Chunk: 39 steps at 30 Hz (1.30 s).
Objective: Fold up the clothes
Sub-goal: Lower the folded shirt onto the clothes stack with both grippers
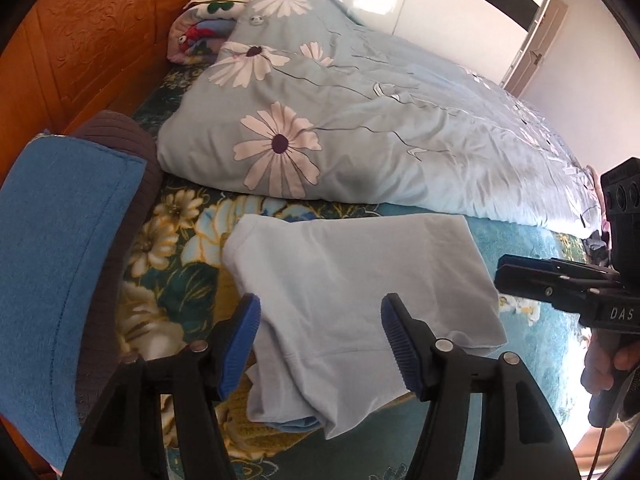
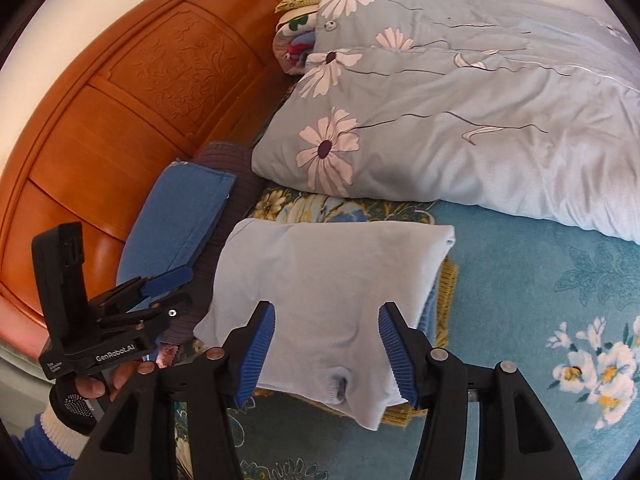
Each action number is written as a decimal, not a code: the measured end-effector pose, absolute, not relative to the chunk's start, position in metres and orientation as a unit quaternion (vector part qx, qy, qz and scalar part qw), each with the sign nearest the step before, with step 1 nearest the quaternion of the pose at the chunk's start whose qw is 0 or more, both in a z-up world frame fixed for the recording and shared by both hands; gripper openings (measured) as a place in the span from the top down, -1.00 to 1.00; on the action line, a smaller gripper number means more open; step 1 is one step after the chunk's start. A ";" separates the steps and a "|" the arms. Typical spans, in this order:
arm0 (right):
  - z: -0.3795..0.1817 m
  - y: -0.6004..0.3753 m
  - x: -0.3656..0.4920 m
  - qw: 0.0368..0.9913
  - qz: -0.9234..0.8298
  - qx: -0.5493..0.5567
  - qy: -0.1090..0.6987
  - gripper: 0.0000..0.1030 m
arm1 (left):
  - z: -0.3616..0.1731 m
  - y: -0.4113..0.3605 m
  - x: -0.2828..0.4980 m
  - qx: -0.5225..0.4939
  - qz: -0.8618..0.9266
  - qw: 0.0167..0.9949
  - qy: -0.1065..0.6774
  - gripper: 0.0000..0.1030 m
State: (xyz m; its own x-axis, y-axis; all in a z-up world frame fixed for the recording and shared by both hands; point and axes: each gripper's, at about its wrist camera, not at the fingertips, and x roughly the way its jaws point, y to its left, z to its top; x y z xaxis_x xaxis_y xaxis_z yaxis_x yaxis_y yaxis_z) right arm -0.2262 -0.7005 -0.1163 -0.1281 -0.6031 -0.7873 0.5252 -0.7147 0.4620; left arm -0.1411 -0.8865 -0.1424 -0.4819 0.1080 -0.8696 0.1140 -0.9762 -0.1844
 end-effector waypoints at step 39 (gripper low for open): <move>-0.165 -0.680 -0.210 0.330 -0.734 0.593 -0.011 0.64 | -0.186 -0.888 -0.101 0.538 -0.825 0.053 0.166 0.32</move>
